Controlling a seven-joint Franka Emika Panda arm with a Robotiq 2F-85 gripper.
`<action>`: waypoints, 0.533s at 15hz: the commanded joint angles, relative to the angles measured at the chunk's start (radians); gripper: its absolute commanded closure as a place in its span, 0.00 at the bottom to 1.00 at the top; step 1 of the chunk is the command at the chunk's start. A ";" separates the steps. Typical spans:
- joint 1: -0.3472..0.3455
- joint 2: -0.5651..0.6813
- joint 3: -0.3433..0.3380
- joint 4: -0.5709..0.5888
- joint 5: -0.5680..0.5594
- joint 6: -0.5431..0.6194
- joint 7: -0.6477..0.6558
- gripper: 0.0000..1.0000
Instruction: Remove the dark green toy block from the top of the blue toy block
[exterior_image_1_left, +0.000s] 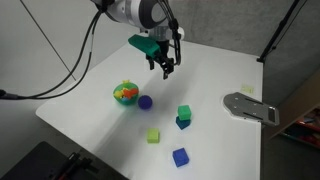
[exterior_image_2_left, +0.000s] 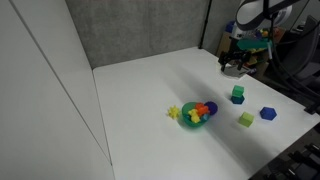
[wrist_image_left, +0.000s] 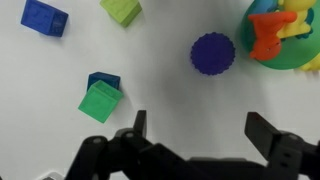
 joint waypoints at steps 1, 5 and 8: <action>-0.001 0.057 -0.030 0.050 -0.029 0.040 0.095 0.00; -0.015 0.096 -0.058 0.049 -0.022 0.067 0.150 0.00; -0.030 0.116 -0.080 0.032 -0.015 0.079 0.181 0.00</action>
